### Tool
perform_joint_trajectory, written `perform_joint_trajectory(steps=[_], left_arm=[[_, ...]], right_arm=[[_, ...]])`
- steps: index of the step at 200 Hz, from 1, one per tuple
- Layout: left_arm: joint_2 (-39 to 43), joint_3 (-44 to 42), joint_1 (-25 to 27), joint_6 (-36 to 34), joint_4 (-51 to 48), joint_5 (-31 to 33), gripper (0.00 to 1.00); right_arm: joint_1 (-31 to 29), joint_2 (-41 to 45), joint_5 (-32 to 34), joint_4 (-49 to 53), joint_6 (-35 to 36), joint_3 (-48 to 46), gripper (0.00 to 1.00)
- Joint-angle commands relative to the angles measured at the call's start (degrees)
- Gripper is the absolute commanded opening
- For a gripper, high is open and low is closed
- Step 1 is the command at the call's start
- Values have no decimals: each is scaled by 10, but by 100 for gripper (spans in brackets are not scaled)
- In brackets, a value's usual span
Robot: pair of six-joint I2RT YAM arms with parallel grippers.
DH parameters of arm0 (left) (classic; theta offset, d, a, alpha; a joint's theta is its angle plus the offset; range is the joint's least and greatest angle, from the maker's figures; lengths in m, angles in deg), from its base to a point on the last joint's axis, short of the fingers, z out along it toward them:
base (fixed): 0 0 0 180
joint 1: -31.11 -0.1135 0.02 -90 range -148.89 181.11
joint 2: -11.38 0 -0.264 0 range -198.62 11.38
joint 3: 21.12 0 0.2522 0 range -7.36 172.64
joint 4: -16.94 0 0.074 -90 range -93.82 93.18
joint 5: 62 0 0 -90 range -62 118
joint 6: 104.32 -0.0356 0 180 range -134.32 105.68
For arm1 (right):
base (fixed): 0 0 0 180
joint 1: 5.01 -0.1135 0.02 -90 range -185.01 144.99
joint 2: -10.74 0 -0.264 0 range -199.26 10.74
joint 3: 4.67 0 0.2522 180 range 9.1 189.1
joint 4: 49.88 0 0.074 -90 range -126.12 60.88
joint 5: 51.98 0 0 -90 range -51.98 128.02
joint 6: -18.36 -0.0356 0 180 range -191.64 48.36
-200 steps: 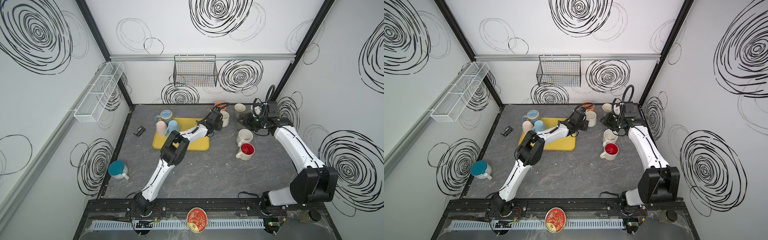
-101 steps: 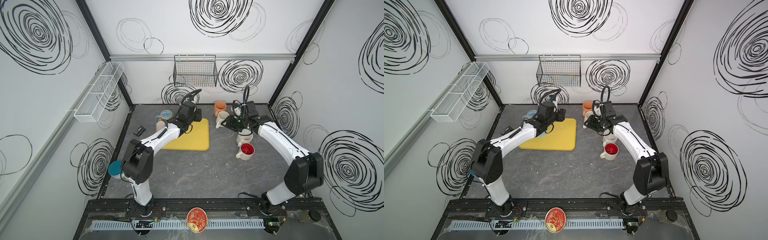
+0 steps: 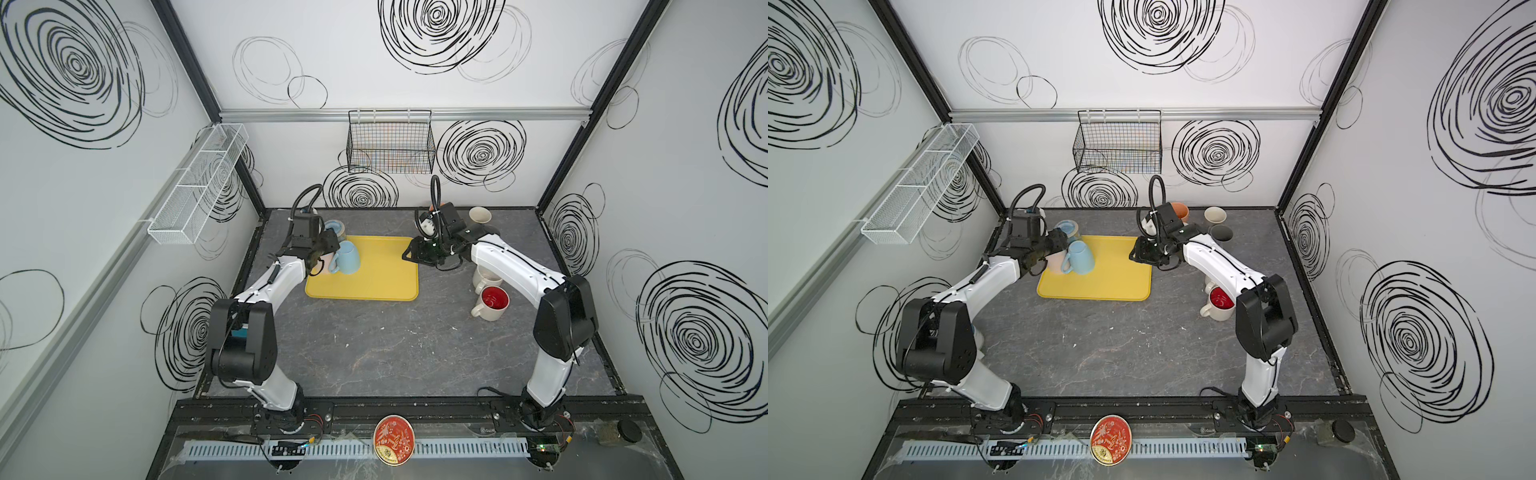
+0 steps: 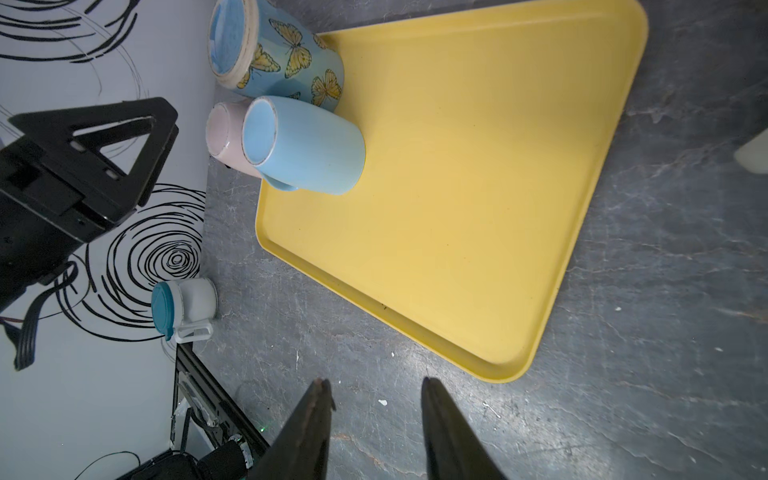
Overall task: Turn the mug right side up
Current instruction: 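Move both grippers back over the tray toward the light blue mug, then grasp the light blue mug with the right gripper and lift it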
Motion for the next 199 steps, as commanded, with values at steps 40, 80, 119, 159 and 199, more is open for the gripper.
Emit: perform_joint_trajectory(steps=[40, 80, 119, 159, 199], left_arm=[[-90, 76, -20, -5, -23, -99, 57], [-122, 100, -21, 2, -24, -112, 56], [-121, 93, -13, 2, -26, -113, 56], [-115, 74, 2, 13, -24, -118, 55], [-93, 46, 22, 40, -7, -115, 54]], right_arm=[[-1, 0, 12, 30, 7, 9, 41], [-1, -16, 9, 29, -1, 25, 41], [-1, -27, 12, 31, -4, 40, 41], [-1, -44, 5, 30, -12, 52, 41], [-2, -49, 5, 28, -15, 58, 41]])
